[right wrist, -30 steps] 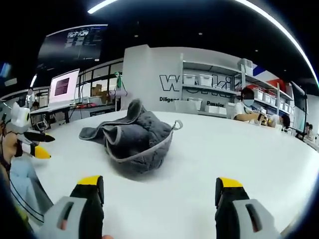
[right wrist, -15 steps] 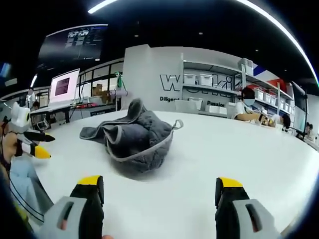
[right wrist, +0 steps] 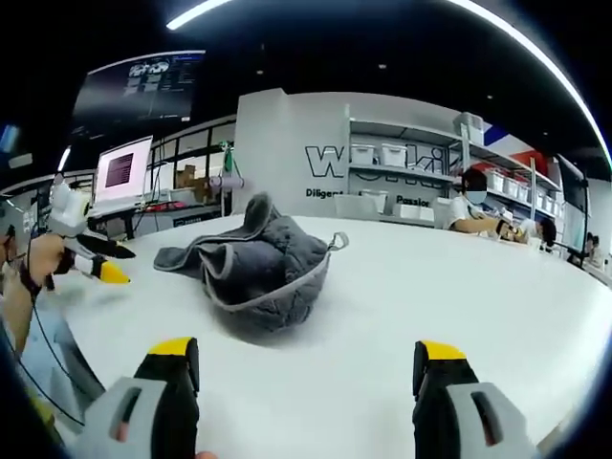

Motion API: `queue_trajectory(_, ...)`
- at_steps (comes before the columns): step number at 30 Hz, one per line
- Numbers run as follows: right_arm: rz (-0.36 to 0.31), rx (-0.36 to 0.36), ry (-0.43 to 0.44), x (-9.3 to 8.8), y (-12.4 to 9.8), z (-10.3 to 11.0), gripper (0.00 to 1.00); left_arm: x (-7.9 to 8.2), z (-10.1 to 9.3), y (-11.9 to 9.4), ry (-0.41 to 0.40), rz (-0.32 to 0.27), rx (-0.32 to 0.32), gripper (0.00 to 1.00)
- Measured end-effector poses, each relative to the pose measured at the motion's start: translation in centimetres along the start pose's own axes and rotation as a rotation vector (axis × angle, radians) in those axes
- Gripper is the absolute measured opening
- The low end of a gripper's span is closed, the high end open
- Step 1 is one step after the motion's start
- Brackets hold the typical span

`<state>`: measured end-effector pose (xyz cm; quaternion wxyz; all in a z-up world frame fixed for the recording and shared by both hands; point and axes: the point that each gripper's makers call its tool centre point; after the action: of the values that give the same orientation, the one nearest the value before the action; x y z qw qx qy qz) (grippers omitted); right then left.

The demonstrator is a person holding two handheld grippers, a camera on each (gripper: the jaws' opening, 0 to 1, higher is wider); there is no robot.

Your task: Fold the towel on the table until its edges align and the towel forms a compact rectangular stack.

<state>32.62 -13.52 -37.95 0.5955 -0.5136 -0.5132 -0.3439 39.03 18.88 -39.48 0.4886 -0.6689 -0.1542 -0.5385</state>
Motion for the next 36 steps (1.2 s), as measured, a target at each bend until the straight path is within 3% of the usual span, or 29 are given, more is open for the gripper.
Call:
queue_trajectory(5, -0.011, -0.01, 0.005, 0.1, -0.5, -0.4, 0.97, 0.9, 2.0, 2.2, -0.003, 0.021, 0.009, 0.56)
queue_trajectory(10, -0.013, -0.017, 0.009, 0.1, -0.8, -0.8, 0.97, 0.7, 4.0, 3.9, 0.075, 0.09, 0.095, 0.43)
queue_trajectory(17, -0.022, -0.03, 0.022, 0.1, -1.0, -1.4, 0.97, 1.0, 4.4, 4.6, 0.094, 0.095, 0.097, 0.18)
queue_trajectory(20, -0.022, -0.027, 0.025, 0.0, -1.0, -1.4, 0.97, 2.5, 4.1, 4.2, 0.074, 0.042, 0.076, 0.12)
queue_trajectory(22, -0.022, -0.026, 0.027, 0.0, -1.0, -1.4, 0.97, 4.6, 3.7, 3.5, 0.077, -0.008, 0.064, 0.1)
queue_trajectory(26, -0.025, -0.021, 0.03, 0.0, -0.9, -1.3, 0.97, 10.2, 3.7, 1.3, 0.108, -0.136, 0.072, 0.09)
queue_trajectory(29, -0.026, -0.019, 0.03, 0.0, -1.0, -1.3, 0.97, 15.4, 3.7, -0.8, 0.203, -0.21, 0.11, 0.08)
queue_trajectory(32, -0.029, -0.022, 0.033, 0.1, -1.1, -1.4, 0.97, 18.7, 3.4, -1.7, 0.256, -0.239, 0.119, 0.08)
queue_trajectory(33, -0.03, -0.023, 0.034, 0.1, -1.1, -1.4, 0.97, 20.5, 3.4, -2.1, 0.292, -0.252, 0.135, 0.08)
queue_trajectory(36, -0.032, -0.024, 0.034, 0.2, -1.2, -1.4, 0.97, 24.0, 3.9, -2.6, 0.337, -0.267, 0.18, 0.08)
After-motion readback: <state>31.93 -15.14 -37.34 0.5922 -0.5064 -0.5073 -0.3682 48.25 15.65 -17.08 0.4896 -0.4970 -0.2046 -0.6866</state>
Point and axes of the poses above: the point that each gripper's makers call its tool centre point, and the gripper's own axes: y roughly forward along the fingers, z roughly to its left, x roughly out of its top, and after that the axes turned 3 degrees about -x, right-handed
